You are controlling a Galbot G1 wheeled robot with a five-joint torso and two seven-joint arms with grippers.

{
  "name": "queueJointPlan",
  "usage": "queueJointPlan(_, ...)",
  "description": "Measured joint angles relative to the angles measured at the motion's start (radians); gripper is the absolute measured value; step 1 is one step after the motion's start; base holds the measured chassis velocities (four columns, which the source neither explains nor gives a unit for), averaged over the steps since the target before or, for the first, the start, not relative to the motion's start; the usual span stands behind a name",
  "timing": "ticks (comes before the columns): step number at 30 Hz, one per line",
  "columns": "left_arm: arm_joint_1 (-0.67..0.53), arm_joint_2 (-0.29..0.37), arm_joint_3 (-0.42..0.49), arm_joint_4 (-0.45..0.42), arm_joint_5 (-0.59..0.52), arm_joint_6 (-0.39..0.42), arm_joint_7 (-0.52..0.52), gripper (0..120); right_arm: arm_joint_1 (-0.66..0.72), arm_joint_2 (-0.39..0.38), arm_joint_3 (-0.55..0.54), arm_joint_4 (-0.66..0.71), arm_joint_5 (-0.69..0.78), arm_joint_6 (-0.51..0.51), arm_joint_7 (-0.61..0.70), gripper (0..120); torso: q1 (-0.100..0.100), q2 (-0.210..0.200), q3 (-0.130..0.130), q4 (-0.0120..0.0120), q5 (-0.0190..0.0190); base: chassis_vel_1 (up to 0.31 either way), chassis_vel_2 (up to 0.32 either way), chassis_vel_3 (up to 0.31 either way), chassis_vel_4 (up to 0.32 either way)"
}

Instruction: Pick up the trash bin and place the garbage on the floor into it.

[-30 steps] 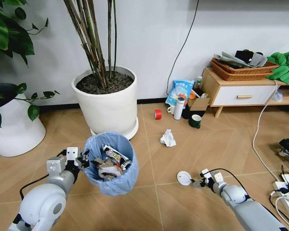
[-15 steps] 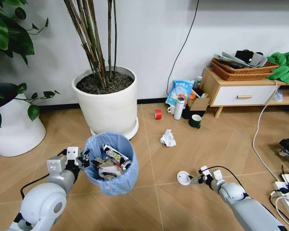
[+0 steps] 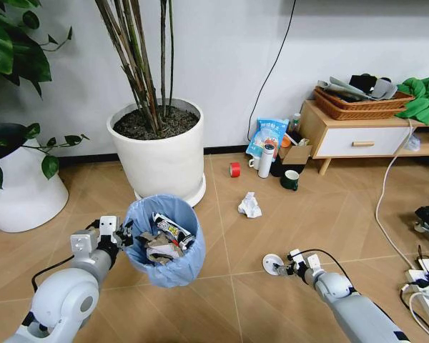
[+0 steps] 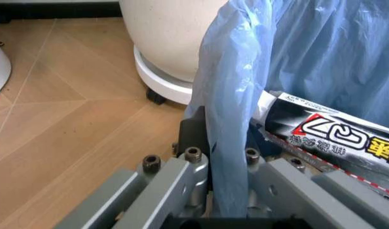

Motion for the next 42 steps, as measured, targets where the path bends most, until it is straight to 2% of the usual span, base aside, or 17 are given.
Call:
queueJointPlan(1,0.0,0.0,0.0,0.0,0.0,0.0,0.0,0,0.0,0.0,0.0,0.0,0.0,0.0,0.0,81,0.0,0.0,0.0,0.0,0.0,0.0,0.0,0.0,0.0)
queueJointPlan(4,0.002,-0.002,0.0,0.0,0.0,0.0,-0.001,0,0.002,0.008,0.003,-0.009,0.0,0.007,0.0,68,0.0,0.0,0.0,0.0,0.0,0.0,0.0,0.0,0.0)
queueJointPlan(5,0.002,-0.002,0.0,0.0,0.0,0.0,-0.001,0,0.002,0.008,0.003,-0.009,0.0,0.007,0.0,68,0.0,0.0,0.0,0.0,0.0,0.0,0.0,0.0,0.0)
queueJointPlan(6,0.004,-0.003,0.0,0.0,0.001,0.0,-0.001,0,0.001,0.009,0.004,-0.009,0.0,0.009,-0.001,62,0.0,0.0,0.0,0.0001,0.0,0.0,0.0,0.0,0.0)
queueJointPlan(7,0.004,-0.003,0.0,0.0,0.001,0.0,-0.001,0,0.001,0.01,0.005,-0.009,0.0,0.009,-0.001,60,0.0,0.0,0.0,0.0001,0.0,0.0,0.0,0.0,0.0)
queueJointPlan(8,0.005,-0.003,0.0,0.0,0.002,0.0,-0.001,0,0.0,0.012,0.006,-0.01,0.0,0.011,-0.001,53,0.0,0.0,0.0,0.0001,0.0,0.0,0.0,0.0,0.0)
queueJointPlan(9,0.005,-0.003,0.0,0.0,0.002,0.0,-0.001,0,0.0,0.012,0.006,-0.01,0.0,0.011,-0.001,53,0.0,0.0,0.0,0.0001,0.0,0.0,0.0,0.0,0.0)
queueJointPlan(13,0.005,0.002,0.0,-0.001,0.002,0.0,-0.002,0,-0.001,0.023,0.01,-0.016,0.0,0.019,-0.005,33,0.0,0.0,0.0,0.0,0.0001,0.0,0.0,0.0,0.0)
queueJointPlan(14,0.005,0.002,0.0,-0.001,0.002,0.0,-0.002,0,-0.001,0.023,0.01,-0.016,0.0,0.019,-0.005,33,0.0,0.0,0.0,0.0,0.0001,0.0,0.0,0.0,0.0)
queueJointPlan(18,0.005,0.002,0.0,-0.001,0.002,0.0,-0.003,0,-0.004,0.029,0.015,-0.017,0.001,0.021,-0.005,15,0.0,0.0,0.0,-0.0002,-0.0004,0.0,0.0,0.0,0.0)
queueJointPlan(19,0.005,0.002,0.0,-0.001,0.002,0.0,-0.003,0,-0.004,0.029,0.015,-0.017,0.001,0.021,-0.005,15,0.0,0.0,0.0,-0.0002,-0.0004,0.0,0.0,0.0,0.0)
queueJointPlan(22,0.005,0.002,0.001,-0.001,0.001,0.0,-0.003,0,-0.007,0.032,0.018,-0.016,0.003,0.023,-0.005,3,0.0,0.0,0.0,0.0002,0.0005,0.0,0.0,0.0,0.0)
queueJointPlan(35,0.006,0.004,0.003,0.001,0.001,0.001,-0.003,0,-0.027,0.017,0.047,0.056,0.058,0.03,0.011,0,0.0,0.0,0.0,0.0,0.0006,0.0,0.0,0.0,0.0)
queueJointPlan(42,0.011,0.005,0.007,0.011,0.002,0.001,-0.001,0,-0.053,-0.056,0.083,0.314,0.157,0.004,0.043,0,0.0,0.0,0.0,0.0001,0.0004,0.0,0.0,0.0,0.0)
